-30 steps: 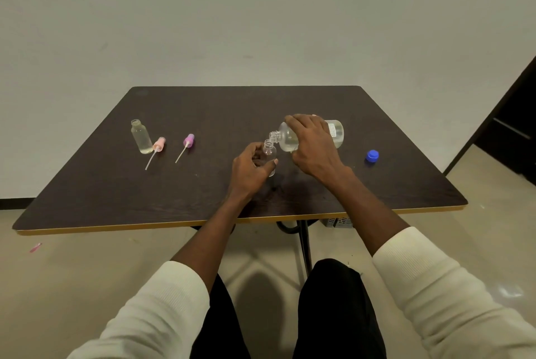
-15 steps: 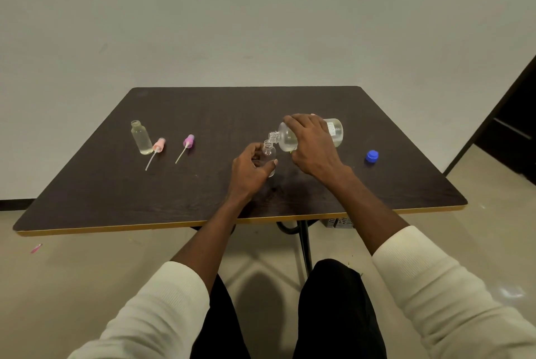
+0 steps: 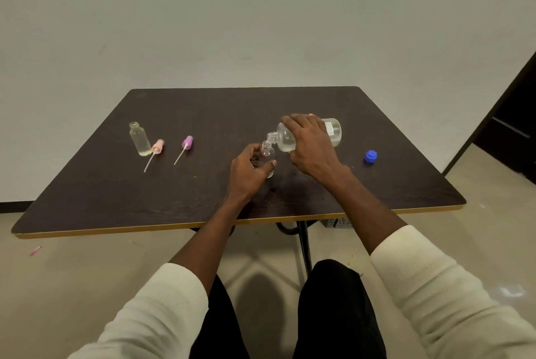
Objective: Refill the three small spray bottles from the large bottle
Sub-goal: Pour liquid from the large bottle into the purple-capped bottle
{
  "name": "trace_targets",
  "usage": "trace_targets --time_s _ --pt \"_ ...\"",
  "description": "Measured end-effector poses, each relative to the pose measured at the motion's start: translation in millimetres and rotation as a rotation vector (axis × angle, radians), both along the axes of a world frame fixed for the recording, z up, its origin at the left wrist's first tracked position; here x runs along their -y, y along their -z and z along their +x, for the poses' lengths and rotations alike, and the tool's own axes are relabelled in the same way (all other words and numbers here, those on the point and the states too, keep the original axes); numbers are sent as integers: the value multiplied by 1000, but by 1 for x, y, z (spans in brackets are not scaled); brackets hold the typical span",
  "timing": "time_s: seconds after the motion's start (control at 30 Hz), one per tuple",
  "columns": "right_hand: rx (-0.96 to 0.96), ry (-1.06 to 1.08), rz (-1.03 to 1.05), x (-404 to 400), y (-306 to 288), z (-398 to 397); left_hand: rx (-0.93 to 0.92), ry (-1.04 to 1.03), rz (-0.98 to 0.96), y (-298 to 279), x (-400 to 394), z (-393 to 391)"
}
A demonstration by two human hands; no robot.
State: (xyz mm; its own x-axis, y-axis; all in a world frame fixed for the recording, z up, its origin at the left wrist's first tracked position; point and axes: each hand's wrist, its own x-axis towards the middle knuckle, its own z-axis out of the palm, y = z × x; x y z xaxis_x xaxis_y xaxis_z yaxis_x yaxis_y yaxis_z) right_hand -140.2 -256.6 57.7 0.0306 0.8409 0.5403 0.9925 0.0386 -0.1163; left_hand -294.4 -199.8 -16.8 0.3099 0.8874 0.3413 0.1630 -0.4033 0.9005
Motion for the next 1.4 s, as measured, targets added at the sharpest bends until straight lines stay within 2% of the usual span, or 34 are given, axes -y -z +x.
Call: trace_targets --time_s 1.4 --pt "-1 -15 17 1 -3 -2 13 -37 7 -7 4 0"
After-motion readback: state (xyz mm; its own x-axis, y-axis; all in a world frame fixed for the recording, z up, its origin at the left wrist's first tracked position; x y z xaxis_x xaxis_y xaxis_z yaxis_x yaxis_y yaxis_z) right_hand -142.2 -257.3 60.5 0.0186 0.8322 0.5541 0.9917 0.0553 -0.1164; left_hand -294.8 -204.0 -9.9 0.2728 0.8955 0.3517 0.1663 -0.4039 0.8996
